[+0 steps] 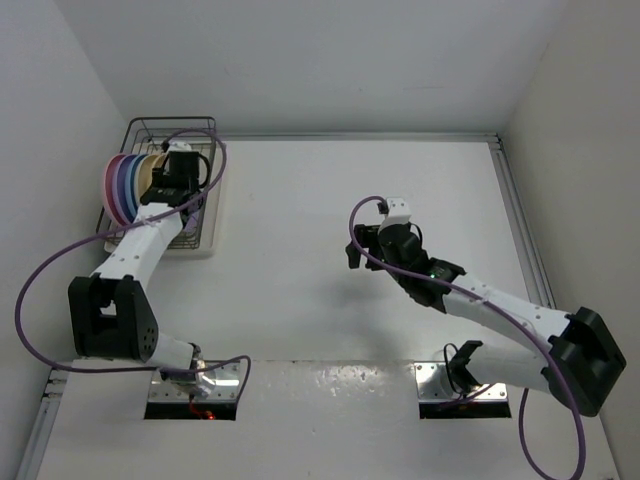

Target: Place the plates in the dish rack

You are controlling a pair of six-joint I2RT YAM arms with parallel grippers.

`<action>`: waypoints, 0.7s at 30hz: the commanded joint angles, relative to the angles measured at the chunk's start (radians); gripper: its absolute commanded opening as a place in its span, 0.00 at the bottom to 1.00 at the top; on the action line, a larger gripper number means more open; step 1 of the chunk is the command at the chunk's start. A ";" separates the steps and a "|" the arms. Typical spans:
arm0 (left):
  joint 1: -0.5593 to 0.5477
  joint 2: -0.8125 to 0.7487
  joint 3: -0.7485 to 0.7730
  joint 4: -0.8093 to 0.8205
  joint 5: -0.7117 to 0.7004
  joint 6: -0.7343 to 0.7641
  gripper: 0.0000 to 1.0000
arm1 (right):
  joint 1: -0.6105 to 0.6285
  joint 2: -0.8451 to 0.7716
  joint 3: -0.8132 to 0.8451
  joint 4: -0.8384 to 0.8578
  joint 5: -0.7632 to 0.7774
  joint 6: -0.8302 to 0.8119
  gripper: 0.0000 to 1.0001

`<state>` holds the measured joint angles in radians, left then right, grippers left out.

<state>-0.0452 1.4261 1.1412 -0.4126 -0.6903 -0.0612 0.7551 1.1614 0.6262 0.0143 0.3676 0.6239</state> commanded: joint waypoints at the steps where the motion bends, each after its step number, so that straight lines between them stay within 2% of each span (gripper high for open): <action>1: 0.038 0.007 0.044 -0.109 0.015 -0.002 0.41 | -0.003 -0.029 -0.005 0.009 0.027 -0.004 0.83; 3: 0.038 -0.004 0.075 -0.123 0.031 -0.002 0.81 | -0.005 -0.031 -0.008 0.004 0.028 -0.003 0.83; 6: 0.038 -0.029 0.130 -0.150 0.070 0.008 0.91 | -0.003 -0.039 -0.010 0.004 0.025 -0.001 0.83; 10: 0.038 -0.065 0.202 -0.196 0.127 0.058 0.92 | -0.003 -0.057 -0.011 -0.007 0.045 -0.001 0.85; 12: -0.007 -0.107 0.212 -0.196 0.216 0.105 0.92 | -0.011 -0.077 -0.020 -0.011 0.045 -0.004 0.86; 15: -0.070 -0.142 0.203 -0.222 0.391 0.257 0.92 | -0.033 -0.111 -0.023 -0.048 0.039 -0.007 0.89; 18: -0.140 -0.158 0.126 -0.299 0.494 0.385 0.92 | -0.072 -0.155 -0.025 -0.125 0.027 -0.006 0.93; 20: -0.186 -0.167 0.050 -0.322 0.482 0.434 0.92 | -0.088 -0.201 -0.034 -0.198 0.024 -0.006 0.96; 21: -0.203 -0.179 -0.050 -0.322 0.438 0.449 0.91 | -0.109 -0.216 -0.051 -0.255 0.022 0.003 0.97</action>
<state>-0.2127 1.2522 1.2430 -0.6422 -0.2901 0.2554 0.6796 0.9989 0.5980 -0.1226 0.3855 0.6243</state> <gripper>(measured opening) 0.914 0.961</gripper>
